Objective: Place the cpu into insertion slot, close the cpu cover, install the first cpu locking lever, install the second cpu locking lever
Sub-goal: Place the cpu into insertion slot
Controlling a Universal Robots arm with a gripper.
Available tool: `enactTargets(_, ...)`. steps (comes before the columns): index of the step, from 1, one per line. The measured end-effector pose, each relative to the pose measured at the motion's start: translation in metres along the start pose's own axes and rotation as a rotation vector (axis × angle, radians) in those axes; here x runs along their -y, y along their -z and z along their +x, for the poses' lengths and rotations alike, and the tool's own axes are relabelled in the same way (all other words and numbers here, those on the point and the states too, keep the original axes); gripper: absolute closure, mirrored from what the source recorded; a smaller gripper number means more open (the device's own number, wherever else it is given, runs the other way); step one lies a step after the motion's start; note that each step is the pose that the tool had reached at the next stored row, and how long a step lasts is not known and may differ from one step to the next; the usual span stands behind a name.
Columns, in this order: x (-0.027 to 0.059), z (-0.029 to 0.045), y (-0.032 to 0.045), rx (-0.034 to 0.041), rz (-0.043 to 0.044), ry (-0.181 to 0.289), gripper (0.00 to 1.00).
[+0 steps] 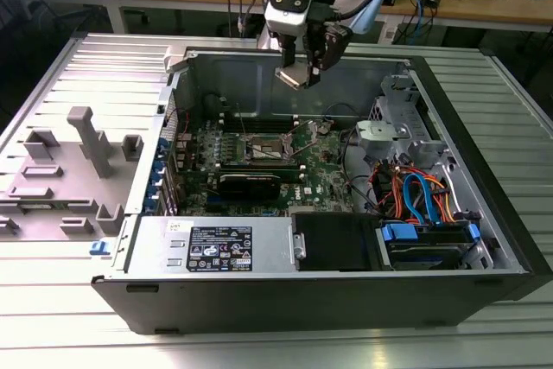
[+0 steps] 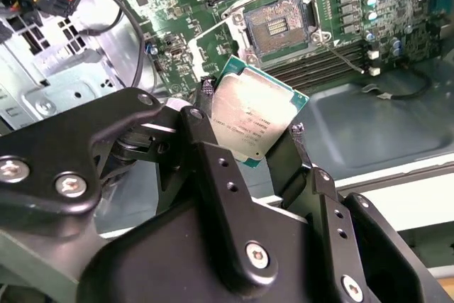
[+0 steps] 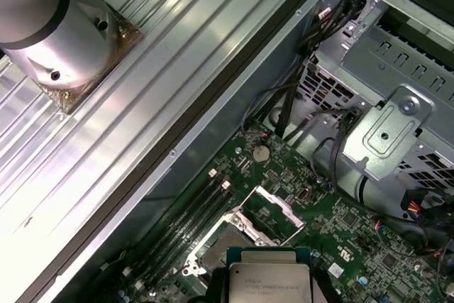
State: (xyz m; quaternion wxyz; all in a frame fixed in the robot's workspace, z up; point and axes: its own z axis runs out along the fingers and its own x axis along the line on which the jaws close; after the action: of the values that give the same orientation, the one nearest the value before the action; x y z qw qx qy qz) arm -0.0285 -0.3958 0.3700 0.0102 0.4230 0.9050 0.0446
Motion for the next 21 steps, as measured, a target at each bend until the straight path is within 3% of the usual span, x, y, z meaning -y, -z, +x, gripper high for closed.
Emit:
enactTargets(5,0.0,0.0,-0.0003,0.0062,-0.0014,-0.07,0.45)
enactTargets(12,0.0,0.0,-0.0004,0.0118,-0.0025,-0.132,0.45)
enactTargets(21,0.0001,0.0001,-0.0004,0.0135,-0.0031,-0.153,0.45)
